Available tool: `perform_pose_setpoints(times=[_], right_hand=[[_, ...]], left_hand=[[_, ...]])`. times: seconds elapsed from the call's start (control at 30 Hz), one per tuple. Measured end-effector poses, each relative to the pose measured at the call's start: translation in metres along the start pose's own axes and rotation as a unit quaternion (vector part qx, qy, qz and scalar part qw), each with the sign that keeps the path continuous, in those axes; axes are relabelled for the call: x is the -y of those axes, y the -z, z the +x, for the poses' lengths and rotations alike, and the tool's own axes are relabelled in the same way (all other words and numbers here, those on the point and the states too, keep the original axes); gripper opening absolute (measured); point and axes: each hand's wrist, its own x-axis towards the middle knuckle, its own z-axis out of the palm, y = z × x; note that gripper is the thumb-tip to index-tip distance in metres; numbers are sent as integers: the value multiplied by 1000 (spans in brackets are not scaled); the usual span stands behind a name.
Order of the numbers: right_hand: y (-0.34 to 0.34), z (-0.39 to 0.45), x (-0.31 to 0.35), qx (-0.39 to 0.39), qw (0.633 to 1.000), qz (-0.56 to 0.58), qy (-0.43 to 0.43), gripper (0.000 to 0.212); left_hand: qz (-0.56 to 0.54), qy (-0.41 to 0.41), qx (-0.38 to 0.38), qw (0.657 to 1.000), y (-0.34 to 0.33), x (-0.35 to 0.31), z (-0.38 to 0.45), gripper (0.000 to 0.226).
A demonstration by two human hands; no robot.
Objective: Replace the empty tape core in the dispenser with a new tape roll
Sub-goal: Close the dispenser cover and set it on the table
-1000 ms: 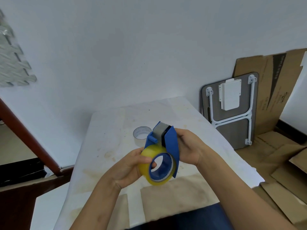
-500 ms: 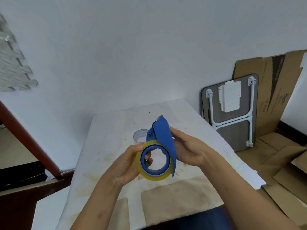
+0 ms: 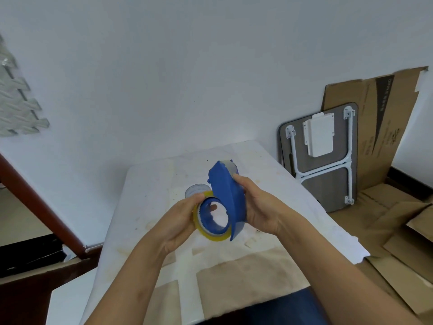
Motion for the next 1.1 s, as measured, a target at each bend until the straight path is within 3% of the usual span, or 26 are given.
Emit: perform_pose_setpoints(times=[0.07, 0.2, 0.43, 0.8, 0.9, 1.1], right_hand=[[-2, 2, 1, -42, 998, -39, 23, 39], [-11, 6, 2, -130, 980, -142, 38, 68], [-19, 7, 1, -201, 947, -229, 100, 48], [-8, 11, 0, -199, 951, -215, 102, 44], [-5, 12, -1, -187, 951, -222, 107, 52], [8, 25, 4, -214, 927, -283, 118, 55]], left_hand=[[87, -4, -17, 996, -5, -3, 1, 30], [97, -45, -121, 987, -20, -12, 2, 44], [116, -85, -152, 978, -46, -15, 4, 40], [120, -104, -125, 979, -47, -6, 7, 20], [128, -98, -107, 981, -48, -6, 12, 19], [216, -32, -49, 975, -35, -4, 33, 60]])
